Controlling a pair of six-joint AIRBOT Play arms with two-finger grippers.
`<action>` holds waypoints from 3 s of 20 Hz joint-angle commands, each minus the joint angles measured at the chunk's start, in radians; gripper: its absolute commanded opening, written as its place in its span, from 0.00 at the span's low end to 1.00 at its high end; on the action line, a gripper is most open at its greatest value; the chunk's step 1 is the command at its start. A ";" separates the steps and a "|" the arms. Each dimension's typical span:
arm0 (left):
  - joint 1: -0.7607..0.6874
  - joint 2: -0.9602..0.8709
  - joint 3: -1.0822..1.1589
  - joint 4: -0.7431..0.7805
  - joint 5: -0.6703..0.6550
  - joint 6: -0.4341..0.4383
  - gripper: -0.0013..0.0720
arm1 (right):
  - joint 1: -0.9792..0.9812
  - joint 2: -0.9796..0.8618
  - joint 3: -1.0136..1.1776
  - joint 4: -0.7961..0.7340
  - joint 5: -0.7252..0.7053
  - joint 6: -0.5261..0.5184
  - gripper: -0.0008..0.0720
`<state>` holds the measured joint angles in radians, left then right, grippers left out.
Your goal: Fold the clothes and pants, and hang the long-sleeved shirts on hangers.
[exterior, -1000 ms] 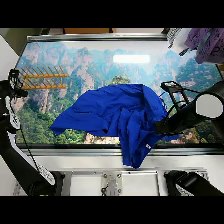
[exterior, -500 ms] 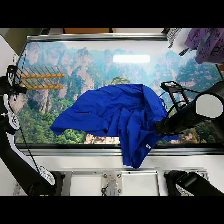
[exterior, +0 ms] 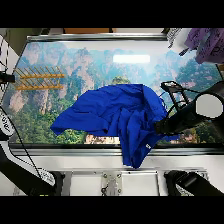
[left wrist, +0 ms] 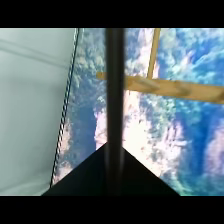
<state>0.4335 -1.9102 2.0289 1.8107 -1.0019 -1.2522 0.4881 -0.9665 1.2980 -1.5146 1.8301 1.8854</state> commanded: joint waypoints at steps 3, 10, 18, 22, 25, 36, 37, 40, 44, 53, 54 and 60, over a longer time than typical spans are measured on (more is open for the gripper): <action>-0.120 0.179 0.001 -0.113 -0.182 -0.006 0.03 | 0.001 -0.001 0.000 0.000 0.000 0.000 0.03; -0.393 0.380 0.001 -0.303 -0.510 -0.002 0.03 | 0.001 -0.001 0.000 0.000 0.000 0.000 0.03; -0.612 0.453 -0.021 -0.602 -0.830 0.348 0.03 | 0.001 -0.002 0.000 0.000 0.000 0.000 0.03; -0.633 0.503 -0.164 -0.646 -0.830 0.561 0.03 | 0.001 -0.006 0.000 0.000 0.000 0.000 0.03; -0.610 0.570 -0.338 -0.644 -0.830 0.645 0.03 | 0.001 -0.008 0.000 0.000 0.000 0.000 0.03; -0.475 0.895 -0.916 -0.715 -0.832 0.879 0.03 | 0.001 -0.009 0.000 -0.003 -0.009 0.001 0.03; -0.486 0.919 -0.958 -0.715 -0.831 0.879 0.03 | 0.001 -0.009 0.000 -0.003 -0.013 0.002 0.03; -0.541 0.992 -1.080 -0.715 -0.831 0.879 0.03 | 0.001 -0.008 0.000 -0.003 -0.020 0.032 0.03; -0.650 1.069 -1.204 -0.715 -0.780 0.879 0.03 | 0.001 -0.008 0.000 -0.002 -0.020 0.043 0.03; -0.666 1.027 -1.250 -0.819 -0.595 0.836 0.03 | 0.001 -0.008 0.000 0.000 -0.019 0.053 0.03; -0.674 1.004 -1.250 -0.818 -0.601 0.836 0.03 | 0.001 -0.008 0.000 0.000 -0.019 0.053 0.03; -0.781 0.911 -1.250 -0.818 -0.616 0.835 0.03 | 0.001 -0.008 0.000 -0.001 -0.019 0.053 0.03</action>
<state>-0.3046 -0.9634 0.7799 0.9985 -1.6226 -0.4175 0.4881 -0.9745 1.2980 -1.5154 1.8107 1.9385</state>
